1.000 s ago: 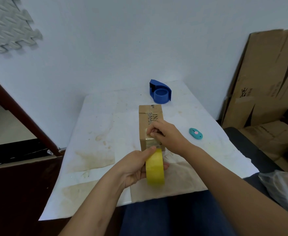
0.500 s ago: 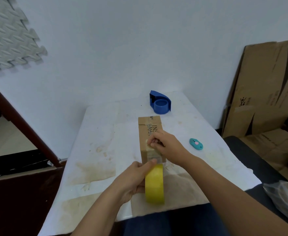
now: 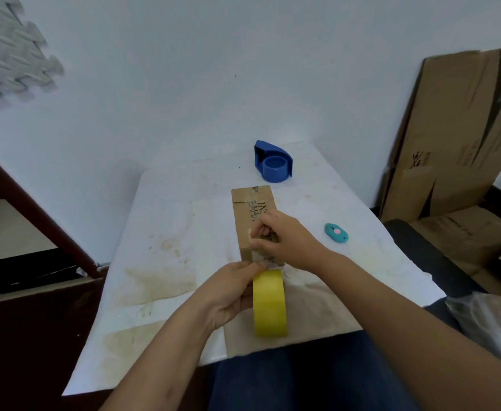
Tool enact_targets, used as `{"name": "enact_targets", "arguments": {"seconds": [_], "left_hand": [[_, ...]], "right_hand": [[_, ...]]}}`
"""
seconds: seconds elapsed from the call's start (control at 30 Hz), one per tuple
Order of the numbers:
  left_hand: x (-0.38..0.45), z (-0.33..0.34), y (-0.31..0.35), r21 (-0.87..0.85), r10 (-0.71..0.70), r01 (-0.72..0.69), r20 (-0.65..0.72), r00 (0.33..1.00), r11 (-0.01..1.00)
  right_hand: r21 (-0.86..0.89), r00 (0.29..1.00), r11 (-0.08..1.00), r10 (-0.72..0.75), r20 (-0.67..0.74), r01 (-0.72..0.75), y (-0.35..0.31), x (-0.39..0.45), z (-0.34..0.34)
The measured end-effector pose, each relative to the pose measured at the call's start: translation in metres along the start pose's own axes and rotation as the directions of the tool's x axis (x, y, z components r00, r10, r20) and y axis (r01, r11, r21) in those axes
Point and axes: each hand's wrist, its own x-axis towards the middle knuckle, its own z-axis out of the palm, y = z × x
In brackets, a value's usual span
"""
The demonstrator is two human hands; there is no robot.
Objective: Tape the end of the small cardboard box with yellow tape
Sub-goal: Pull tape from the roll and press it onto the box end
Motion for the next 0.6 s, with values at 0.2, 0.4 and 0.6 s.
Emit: {"name": "enact_targets", "arguments": {"seconds": [0.2,0.4,0.6], "left_hand": [[-0.006,0.009,-0.001,-0.044,-0.011,0.012,0.019,1.0,0.999],[-0.011,0.008,-0.003,-0.045,0.037,-0.035,0.063,0.997,0.998],[-0.006,0.0,-0.004,0.039,-0.028,0.027,0.009,1.0,0.999]], "right_hand": [[-0.011,1.0,1.0,-0.019,0.0,0.019,0.002,0.001,0.0],[-0.035,0.999,0.998,-0.049,0.019,0.05,0.005,0.0,-0.002],[-0.054,0.995,0.998,-0.04,-0.092,0.035,0.009,-0.006,0.012]]}}
